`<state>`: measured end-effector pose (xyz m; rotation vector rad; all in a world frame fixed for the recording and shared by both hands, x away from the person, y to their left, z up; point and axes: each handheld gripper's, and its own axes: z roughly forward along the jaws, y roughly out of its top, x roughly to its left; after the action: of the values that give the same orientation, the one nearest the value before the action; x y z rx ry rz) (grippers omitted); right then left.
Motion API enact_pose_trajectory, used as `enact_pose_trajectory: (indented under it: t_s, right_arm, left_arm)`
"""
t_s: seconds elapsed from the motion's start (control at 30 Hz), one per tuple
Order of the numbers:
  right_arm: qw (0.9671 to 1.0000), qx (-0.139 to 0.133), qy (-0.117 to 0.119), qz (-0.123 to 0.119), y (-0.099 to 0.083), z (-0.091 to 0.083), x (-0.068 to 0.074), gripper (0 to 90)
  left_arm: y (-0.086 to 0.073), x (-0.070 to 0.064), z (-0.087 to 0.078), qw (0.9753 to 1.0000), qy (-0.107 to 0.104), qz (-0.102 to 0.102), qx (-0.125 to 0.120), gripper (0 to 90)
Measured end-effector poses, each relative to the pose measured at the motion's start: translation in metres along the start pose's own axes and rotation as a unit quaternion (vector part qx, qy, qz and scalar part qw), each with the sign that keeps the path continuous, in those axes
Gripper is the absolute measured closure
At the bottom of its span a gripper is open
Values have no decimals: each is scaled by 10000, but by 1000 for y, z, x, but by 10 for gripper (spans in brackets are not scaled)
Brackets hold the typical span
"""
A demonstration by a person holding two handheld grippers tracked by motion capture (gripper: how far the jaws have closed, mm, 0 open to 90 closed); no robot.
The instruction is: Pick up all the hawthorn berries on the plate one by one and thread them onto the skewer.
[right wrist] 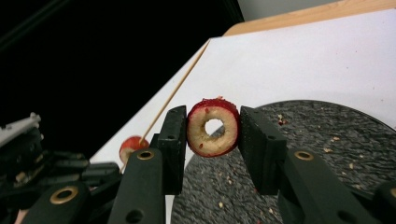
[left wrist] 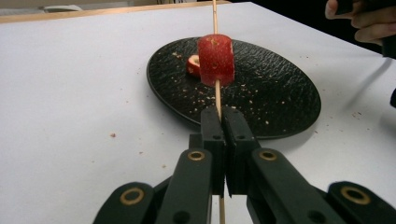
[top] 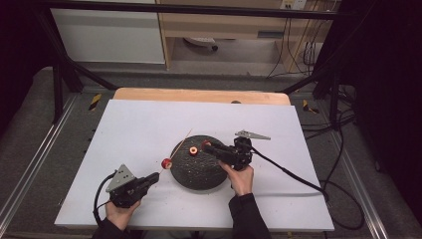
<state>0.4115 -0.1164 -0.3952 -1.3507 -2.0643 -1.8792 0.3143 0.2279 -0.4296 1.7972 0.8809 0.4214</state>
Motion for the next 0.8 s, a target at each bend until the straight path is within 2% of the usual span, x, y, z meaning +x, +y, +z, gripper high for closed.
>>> enact_pose_trajectory:
  t_s: [0.17,0.37,0.63,0.8]
  right_arm:
    - [9993,-317,75,164,-2,2,-2,633]
    - [9966,-744,112,339,-3,1,-2,633]
    - [9909,-1218,180,542,0,-1,-5,633]
    - [9875,-1428,210,638,3,1,-8,633]
  left_arm:
    - [0,-5,3,10000,-42,-19,-39,883]
    - [-1,-10,5,9999,-99,-45,-99,883]
    - [-1,-15,7,9995,-180,-156,-206,883]
    - [-2,-18,9,9993,-230,-157,-240,883]
